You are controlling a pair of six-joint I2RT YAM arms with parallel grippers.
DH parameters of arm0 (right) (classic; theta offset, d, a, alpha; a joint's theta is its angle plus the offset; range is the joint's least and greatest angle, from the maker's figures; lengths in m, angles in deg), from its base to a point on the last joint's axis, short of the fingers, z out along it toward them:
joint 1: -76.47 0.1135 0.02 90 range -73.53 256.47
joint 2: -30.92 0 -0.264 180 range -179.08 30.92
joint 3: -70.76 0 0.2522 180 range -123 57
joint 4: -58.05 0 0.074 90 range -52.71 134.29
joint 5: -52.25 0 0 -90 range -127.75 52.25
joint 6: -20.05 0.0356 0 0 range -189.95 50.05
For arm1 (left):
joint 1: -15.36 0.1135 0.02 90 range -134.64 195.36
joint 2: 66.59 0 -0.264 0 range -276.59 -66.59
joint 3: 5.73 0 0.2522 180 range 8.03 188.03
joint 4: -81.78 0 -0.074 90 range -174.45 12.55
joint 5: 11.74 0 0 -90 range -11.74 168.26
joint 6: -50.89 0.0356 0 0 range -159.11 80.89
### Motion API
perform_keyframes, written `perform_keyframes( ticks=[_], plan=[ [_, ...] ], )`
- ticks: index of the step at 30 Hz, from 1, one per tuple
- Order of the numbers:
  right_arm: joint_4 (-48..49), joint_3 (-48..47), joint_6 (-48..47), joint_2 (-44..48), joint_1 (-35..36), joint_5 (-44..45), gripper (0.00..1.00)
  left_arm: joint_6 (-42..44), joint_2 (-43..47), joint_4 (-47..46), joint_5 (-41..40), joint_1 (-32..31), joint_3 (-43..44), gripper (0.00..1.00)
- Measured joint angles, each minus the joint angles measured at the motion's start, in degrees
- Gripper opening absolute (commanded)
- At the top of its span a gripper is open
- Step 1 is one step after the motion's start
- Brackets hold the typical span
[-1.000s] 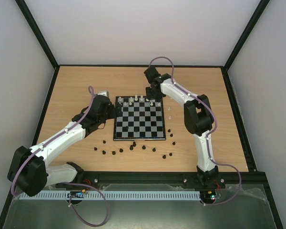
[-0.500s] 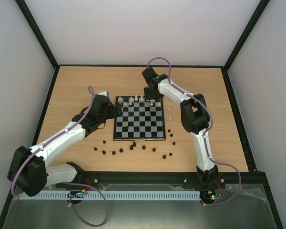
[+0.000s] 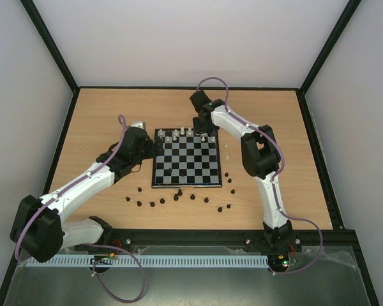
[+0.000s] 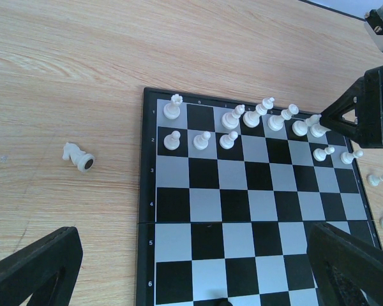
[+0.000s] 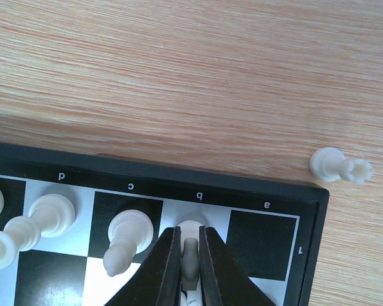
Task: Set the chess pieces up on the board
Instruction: Place the chess piece on the chessboard, then pick up the chess piece at the center of the board.
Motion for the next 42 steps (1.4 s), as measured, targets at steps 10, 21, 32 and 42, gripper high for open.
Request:
perform_keyframes(
  ticks=[10,21,32,42],
  plan=[
    [-0.2,-0.1,-0.2,-0.1,0.0,1.0,0.31,0.0,0.0,0.0,0.0,0.0,0.0,1.0],
    [0.0,-0.1,-0.1,0.0,-0.7,0.0,0.41,0.0,0.0,0.0,0.0,0.0,0.0,0.99],
    [0.6,-0.4,0.3,0.4,-7.6,-1.7,0.42,0.0,0.0,0.0,-0.1,0.1,0.0,0.99],
    [-0.1,-5.3,0.3,-0.7,-8.5,-1.5,0.4,0.0,0.0,0.0,-0.2,0.3,0.0,1.0]
  ],
)
